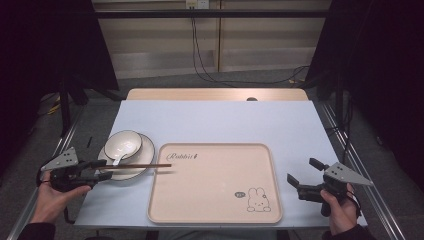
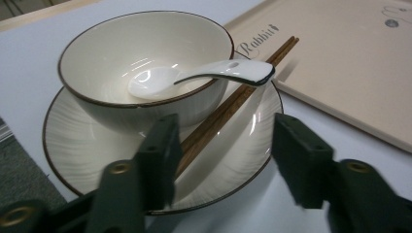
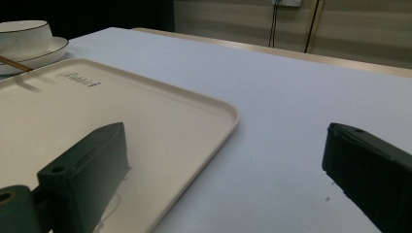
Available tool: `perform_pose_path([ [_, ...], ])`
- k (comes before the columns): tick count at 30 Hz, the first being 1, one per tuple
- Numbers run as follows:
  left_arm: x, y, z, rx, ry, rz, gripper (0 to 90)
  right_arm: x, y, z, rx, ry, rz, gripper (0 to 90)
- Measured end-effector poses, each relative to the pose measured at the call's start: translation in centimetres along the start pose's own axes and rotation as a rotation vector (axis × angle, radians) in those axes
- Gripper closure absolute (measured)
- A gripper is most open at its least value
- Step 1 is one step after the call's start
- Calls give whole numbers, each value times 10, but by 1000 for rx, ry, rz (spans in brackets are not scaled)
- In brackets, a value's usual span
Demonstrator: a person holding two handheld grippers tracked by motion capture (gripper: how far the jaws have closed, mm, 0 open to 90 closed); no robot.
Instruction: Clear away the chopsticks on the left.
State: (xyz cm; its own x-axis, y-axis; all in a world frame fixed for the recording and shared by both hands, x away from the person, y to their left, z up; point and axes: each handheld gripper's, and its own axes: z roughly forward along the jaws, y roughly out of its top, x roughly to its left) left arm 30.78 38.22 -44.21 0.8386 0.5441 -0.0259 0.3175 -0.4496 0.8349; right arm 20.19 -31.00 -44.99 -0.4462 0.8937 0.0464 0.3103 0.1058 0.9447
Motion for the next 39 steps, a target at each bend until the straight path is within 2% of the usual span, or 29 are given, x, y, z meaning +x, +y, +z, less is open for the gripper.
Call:
perform_pose_path([
  [1, 1, 0, 1, 3, -1, 3, 497, 0, 0, 0, 0, 0, 0, 23],
  [2, 3, 0, 4, 26, -4, 21, 555, 0, 0, 0, 1, -1, 0, 23],
  [5, 4, 0, 8, 36, -17, 22, 600, 0, 0, 0, 1, -1, 0, 23],
  [6, 6, 1, 9, 56, -11, 41, 620, 0, 0, 0, 3, 2, -2, 23],
  [8, 7, 2, 12, 51, -13, 45, 624, 0, 0, 1, 2, 4, 1, 22],
  [12, 9, 3, 15, 83, -16, 64, 655, 0, 0, 1, 1, 5, 2, 22],
  [17, 9, 3, 16, 82, -21, 75, 673, 0, 0, 0, 1, 9, 5, 22],
  [18, 8, 3, 18, 112, -22, 91, 684, 0, 0, 1, 1, 9, 5, 21],
  [21, 8, 3, 19, 121, -29, 99, 697, 0, 0, 1, 2, 10, 5, 21],
  [23, 8, 4, 21, 114, -37, 102, 707, 0, 0, 1, 0, 10, 11, 22],
  [26, 7, 6, 26, 151, -57, 129, 715, 0, 0, 1, 1, 12, 9, 21],
  [31, 6, 6, 32, 162, -87, 131, 715, 0, 0, 1, 1, 11, 12, 21],
  [39, 6, 10, 35, 203, -123, 174, 787, 0, 0, 0, 1, 13, 11, 17],
])
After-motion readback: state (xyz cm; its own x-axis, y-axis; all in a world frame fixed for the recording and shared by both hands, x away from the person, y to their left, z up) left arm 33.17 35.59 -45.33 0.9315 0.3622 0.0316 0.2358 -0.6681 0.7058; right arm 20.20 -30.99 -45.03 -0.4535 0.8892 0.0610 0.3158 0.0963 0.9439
